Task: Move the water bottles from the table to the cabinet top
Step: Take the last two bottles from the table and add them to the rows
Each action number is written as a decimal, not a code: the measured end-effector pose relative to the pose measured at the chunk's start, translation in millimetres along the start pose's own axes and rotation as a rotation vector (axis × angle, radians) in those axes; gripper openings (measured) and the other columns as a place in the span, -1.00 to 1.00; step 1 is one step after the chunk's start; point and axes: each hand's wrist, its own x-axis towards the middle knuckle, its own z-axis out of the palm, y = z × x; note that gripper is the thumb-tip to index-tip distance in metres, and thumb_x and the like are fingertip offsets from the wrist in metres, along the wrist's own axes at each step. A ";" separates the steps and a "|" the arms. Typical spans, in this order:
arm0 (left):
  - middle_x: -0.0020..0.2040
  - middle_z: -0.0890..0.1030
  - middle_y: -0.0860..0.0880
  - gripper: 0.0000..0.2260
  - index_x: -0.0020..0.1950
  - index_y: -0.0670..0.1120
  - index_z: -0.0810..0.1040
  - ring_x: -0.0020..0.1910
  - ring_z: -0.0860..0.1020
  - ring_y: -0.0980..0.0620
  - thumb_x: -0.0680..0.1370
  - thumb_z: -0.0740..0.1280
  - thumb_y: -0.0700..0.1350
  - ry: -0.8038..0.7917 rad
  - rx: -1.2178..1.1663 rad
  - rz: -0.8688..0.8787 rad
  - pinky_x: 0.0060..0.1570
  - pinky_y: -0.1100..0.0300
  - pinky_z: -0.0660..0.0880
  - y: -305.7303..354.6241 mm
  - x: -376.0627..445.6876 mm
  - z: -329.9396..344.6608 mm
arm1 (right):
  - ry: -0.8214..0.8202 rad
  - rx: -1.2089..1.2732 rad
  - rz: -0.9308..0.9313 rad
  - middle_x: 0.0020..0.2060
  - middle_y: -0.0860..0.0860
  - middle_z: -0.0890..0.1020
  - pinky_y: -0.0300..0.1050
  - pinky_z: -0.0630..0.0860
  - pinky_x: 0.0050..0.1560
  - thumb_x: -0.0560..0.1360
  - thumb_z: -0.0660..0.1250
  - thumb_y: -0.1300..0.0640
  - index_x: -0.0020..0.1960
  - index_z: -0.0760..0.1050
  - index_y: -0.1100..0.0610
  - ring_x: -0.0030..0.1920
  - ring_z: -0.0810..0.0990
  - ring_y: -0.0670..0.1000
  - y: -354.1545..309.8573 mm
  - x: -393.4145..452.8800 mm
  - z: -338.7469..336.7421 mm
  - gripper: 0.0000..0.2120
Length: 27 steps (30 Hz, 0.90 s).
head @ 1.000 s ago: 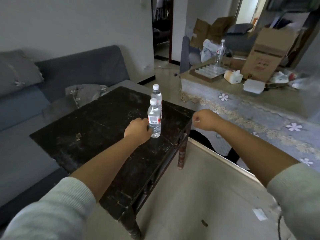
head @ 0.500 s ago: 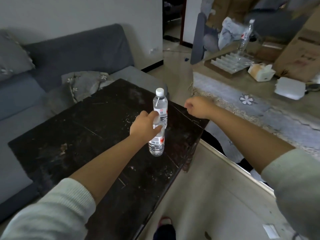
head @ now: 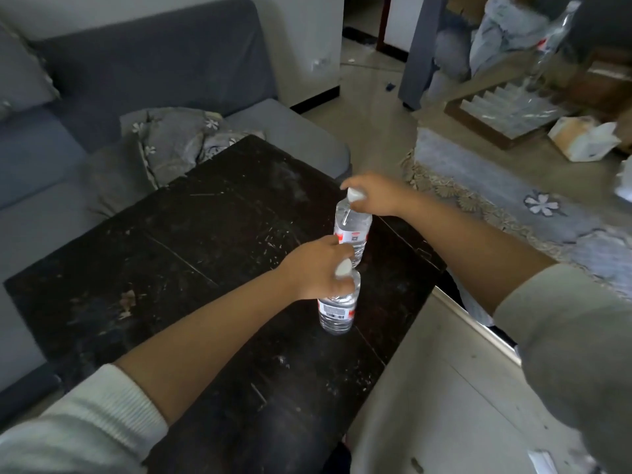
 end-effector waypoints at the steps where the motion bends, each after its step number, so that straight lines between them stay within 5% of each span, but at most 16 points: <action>1: 0.00 0.44 -0.05 -0.66 0.21 -0.15 0.48 0.10 0.49 -0.05 0.49 0.34 -0.03 0.001 -0.007 -0.007 -0.09 0.25 0.31 -2.9 0.1 -0.3 | -0.003 -0.011 -0.010 0.29 0.20 0.46 -0.04 0.37 0.24 0.50 0.30 0.19 0.36 0.38 0.16 0.28 0.44 0.18 -0.9 3.7 0.5 -0.57; 7: -0.12 0.39 0.02 -0.72 0.03 -0.18 0.52 -0.09 0.43 0.02 0.45 0.40 -0.02 0.061 -0.077 -0.003 -0.13 0.26 0.28 -19.9 -1.9 3.9 | 0.025 0.042 -0.020 0.12 0.24 0.56 -0.09 0.41 0.00 0.41 0.37 0.26 0.14 0.54 0.27 0.13 0.52 0.20 6.7 -0.3 0.2 -0.70; 11: -0.22 0.38 0.09 -0.67 -0.08 -0.20 0.55 -0.20 0.40 0.09 0.38 0.40 0.05 0.088 -0.047 0.127 -0.28 0.30 0.26 -20.5 3.7 10.5 | 0.068 0.167 0.046 0.02 0.25 0.61 -0.30 0.30 -0.25 0.35 0.40 0.34 -0.01 0.59 0.33 -0.08 0.47 0.04 31.8 -33.7 4.4 -0.78; 15: -0.34 0.36 0.12 -0.69 -0.25 -0.21 0.55 -0.35 0.39 0.08 0.32 0.35 0.06 0.063 -0.025 0.281 -0.39 0.46 0.17 -2.4 21.8 10.9 | 0.111 0.177 0.164 -0.01 0.26 0.61 -0.23 0.28 -0.14 0.30 0.45 0.27 -0.04 0.60 0.33 -0.08 0.49 0.08 48.8 -78.8 11.7 -0.74; 18: -0.33 0.33 0.13 -0.79 -0.16 -0.20 0.57 -0.27 0.43 0.07 0.40 0.44 -0.06 0.000 0.022 0.409 -0.33 0.36 0.27 24.3 38.8 17.5 | 0.112 0.164 0.263 -0.05 0.22 0.61 -0.18 0.32 -0.11 0.18 0.34 0.08 -0.05 0.61 0.30 -0.06 0.53 0.14 61.2 -119.2 14.5 -0.58; 24: -0.15 0.51 -0.05 -0.68 -0.07 -0.21 0.59 -0.16 0.47 0.01 0.38 0.44 0.03 -0.144 0.096 0.624 -0.13 0.17 0.40 110.8 46.7 41.7 | 0.206 0.133 0.532 0.04 0.22 0.58 -0.24 0.22 -0.10 0.36 0.44 0.20 0.05 0.58 0.29 0.08 0.51 0.18 101.5 -238.9 30.9 -0.71; 27: -0.11 0.57 -0.13 -0.68 -0.08 -0.25 0.60 -0.07 0.54 -0.10 0.36 0.45 -0.01 -0.202 0.065 0.728 -0.07 0.12 0.41 169.0 36.5 62.7 | 0.235 0.141 0.679 -0.13 0.05 0.56 -0.24 0.23 -0.09 0.36 0.45 0.18 0.06 0.58 0.26 0.03 0.50 0.14 110.5 -317.1 42.4 -0.69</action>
